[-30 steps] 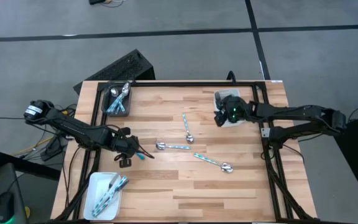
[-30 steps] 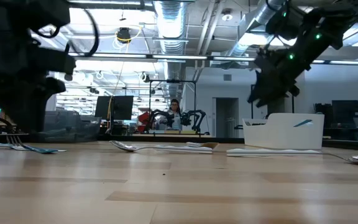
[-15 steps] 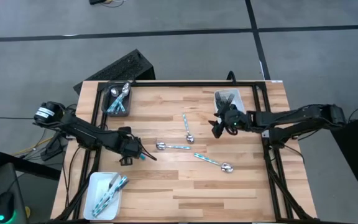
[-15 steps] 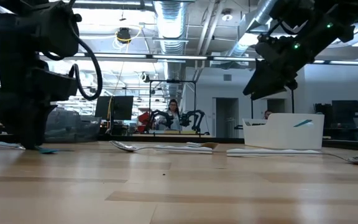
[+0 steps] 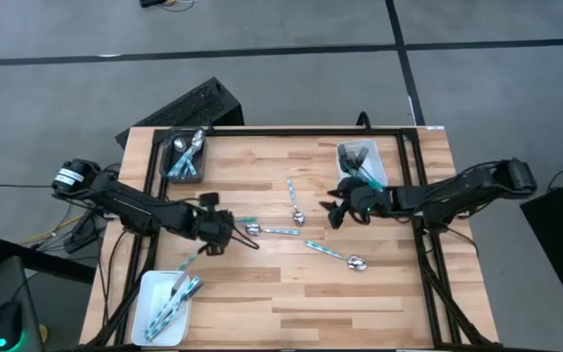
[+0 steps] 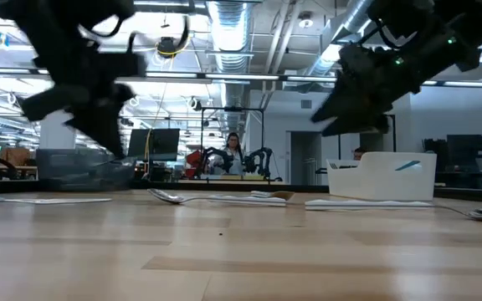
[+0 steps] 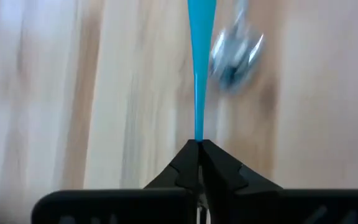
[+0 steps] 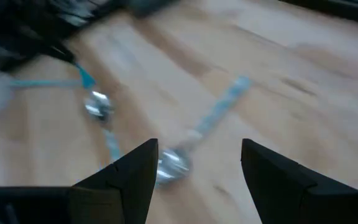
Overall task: Sort silverware by color (type)
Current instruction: Put the blue fork into the top white bin
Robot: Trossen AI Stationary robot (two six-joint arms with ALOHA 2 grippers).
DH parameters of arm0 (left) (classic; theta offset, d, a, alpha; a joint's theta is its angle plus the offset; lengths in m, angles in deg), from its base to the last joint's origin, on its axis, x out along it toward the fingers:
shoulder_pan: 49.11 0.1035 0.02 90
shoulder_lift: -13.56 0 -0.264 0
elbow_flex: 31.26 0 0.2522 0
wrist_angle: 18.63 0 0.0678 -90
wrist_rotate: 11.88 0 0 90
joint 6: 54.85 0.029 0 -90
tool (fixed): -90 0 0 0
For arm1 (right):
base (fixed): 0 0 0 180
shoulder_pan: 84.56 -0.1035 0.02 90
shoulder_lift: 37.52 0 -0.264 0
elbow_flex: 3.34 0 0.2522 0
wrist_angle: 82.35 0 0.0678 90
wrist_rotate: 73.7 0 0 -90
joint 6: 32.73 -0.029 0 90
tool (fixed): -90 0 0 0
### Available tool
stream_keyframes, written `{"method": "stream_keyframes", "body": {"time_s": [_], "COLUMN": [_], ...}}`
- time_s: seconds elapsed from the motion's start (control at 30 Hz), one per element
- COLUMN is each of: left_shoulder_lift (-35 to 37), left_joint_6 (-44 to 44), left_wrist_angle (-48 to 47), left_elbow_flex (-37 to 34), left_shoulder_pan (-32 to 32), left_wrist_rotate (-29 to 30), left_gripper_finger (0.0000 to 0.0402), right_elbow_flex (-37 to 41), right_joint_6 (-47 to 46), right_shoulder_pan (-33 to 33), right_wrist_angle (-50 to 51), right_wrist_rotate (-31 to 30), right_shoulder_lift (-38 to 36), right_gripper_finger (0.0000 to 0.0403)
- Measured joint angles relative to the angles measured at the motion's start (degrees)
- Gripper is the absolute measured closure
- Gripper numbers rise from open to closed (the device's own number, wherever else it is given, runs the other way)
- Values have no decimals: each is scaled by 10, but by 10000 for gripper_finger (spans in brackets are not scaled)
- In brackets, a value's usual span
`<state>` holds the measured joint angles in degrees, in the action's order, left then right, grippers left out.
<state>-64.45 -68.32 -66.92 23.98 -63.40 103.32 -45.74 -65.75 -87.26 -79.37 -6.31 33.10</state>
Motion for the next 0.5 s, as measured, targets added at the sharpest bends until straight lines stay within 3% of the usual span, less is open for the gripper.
{"method": "stream_keyframes", "body": {"time_s": [0.27, 0.5], "left_shoulder_lift": [0, 0], "left_joint_6": [290, 440], "left_wrist_angle": [151, 181], "left_elbow_flex": [8, 8], "left_shoulder_pan": [-16, -19], "left_wrist_rotate": [9, 46], "left_gripper_finger": [401, 401], "right_elbow_flex": [-21, -111], "right_joint_6": [6, 25], "right_shoulder_pan": [-62, -57], "right_wrist_angle": [-197, -225], "right_wrist_rotate": [49, 140], "right_shoulder_lift": [124, 230], "right_gripper_finger": [149, 149]}}
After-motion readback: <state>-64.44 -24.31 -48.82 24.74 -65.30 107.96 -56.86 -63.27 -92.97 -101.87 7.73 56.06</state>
